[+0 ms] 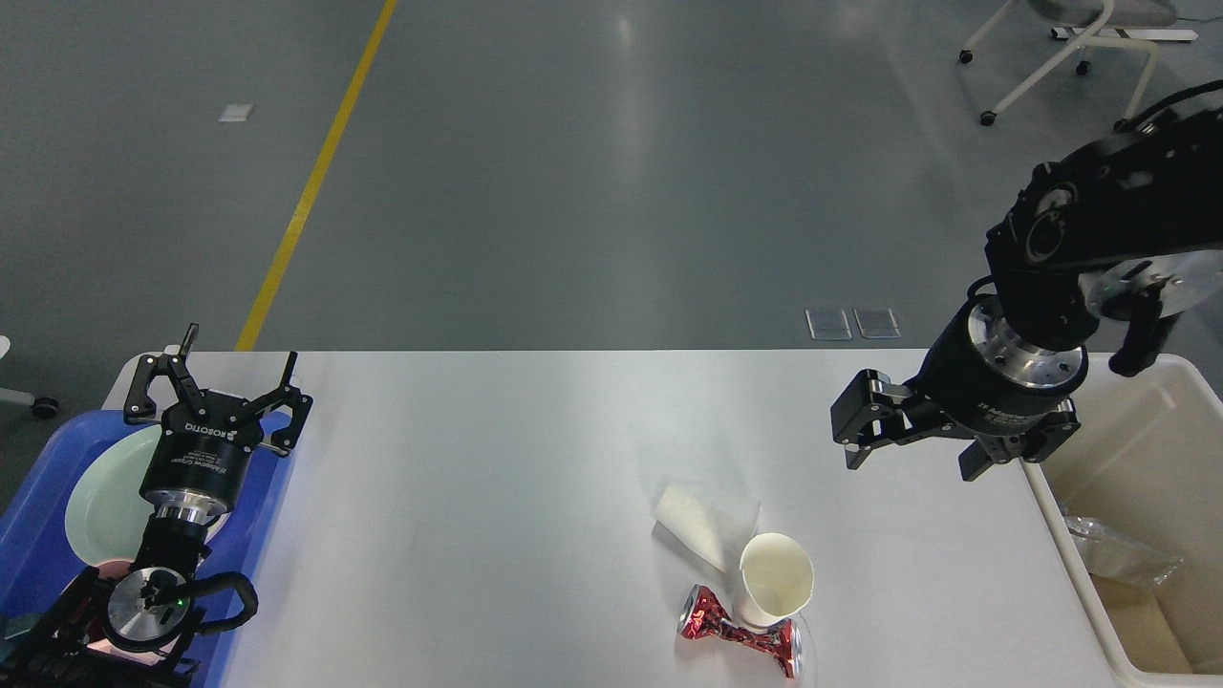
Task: Tidy desktop
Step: 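Raise the right gripper and move it toward the white paper cup, then lower the right gripper and grasp the white paper cup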
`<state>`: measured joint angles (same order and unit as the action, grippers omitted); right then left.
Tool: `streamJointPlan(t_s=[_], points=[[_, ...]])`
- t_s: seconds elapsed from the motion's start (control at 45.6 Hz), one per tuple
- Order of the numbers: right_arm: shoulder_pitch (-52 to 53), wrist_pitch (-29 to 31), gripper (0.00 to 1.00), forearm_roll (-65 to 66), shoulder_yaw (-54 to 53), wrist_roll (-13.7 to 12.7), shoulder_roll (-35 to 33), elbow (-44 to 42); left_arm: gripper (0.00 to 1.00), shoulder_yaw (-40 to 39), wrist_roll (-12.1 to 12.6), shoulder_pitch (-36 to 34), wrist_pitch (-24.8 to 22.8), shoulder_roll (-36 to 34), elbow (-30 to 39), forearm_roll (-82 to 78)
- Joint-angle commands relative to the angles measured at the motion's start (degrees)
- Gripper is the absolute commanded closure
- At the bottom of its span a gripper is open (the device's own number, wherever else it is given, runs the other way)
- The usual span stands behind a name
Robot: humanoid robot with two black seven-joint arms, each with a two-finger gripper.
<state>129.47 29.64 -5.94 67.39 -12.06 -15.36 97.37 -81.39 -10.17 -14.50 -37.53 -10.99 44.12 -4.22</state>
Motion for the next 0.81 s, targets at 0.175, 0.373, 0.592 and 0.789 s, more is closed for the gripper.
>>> streamJointPlan(t_s=[0.175, 0.373, 0.592, 0.789], points=[[-17.0, -16.3, 0.05, 1.3, -7.3, -0.1, 4.2, -0.2, 0.04, 0.0, 0.0, 0.0, 0.0, 0.0, 0.0, 0.0], [-26.9, -19.4, 0.05, 2.9, -11.2, -1.0, 6.3, -5.8, 0.04, 0.0, 0.0, 0.0, 0.0, 0.0, 0.0, 0.0], [-33.8, -27.9, 0.05, 3.0, -10.8, -1.1, 8.0, -8.4, 0.04, 0.0, 0.0, 0.0, 0.0, 0.0, 0.0, 0.0], [-36.7, -29.6, 0.1, 2.4, -11.0, -1.0, 9.1, -9.9, 0.04, 0.0, 0.0, 0.0, 0.0, 0.0, 0.0, 0.0]])
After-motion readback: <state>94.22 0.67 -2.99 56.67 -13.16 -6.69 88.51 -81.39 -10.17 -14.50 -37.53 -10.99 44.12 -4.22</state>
